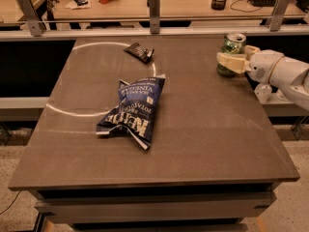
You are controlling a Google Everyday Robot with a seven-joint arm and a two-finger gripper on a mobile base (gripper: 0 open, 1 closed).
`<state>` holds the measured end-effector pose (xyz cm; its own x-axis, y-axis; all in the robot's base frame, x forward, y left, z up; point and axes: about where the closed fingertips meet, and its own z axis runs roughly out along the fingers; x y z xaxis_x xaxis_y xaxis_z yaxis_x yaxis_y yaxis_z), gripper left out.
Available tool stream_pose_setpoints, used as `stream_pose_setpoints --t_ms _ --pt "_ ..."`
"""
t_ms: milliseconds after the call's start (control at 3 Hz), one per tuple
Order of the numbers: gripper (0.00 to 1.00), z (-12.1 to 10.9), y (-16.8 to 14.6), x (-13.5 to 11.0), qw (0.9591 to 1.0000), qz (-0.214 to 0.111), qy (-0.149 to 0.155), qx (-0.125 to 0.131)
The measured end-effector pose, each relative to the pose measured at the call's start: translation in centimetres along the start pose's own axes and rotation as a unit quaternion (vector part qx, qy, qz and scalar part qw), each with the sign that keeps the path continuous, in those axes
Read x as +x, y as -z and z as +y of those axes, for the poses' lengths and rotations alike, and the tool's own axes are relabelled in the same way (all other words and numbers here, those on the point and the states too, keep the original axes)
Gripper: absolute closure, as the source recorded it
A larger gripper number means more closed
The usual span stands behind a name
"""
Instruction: Move green can near blue chip bag
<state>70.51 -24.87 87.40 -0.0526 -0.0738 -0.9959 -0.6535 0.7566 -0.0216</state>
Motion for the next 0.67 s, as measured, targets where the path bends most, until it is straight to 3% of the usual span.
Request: stream_pose_setpoints --t_ms 333,667 --pt "0.88 0.5 0.3 -0.4 0.9999 0.001 0.001 -0.014" --pt "1.00 2.1 0.9 -2.0 0.9992 -0.007 0.000 -0.038"
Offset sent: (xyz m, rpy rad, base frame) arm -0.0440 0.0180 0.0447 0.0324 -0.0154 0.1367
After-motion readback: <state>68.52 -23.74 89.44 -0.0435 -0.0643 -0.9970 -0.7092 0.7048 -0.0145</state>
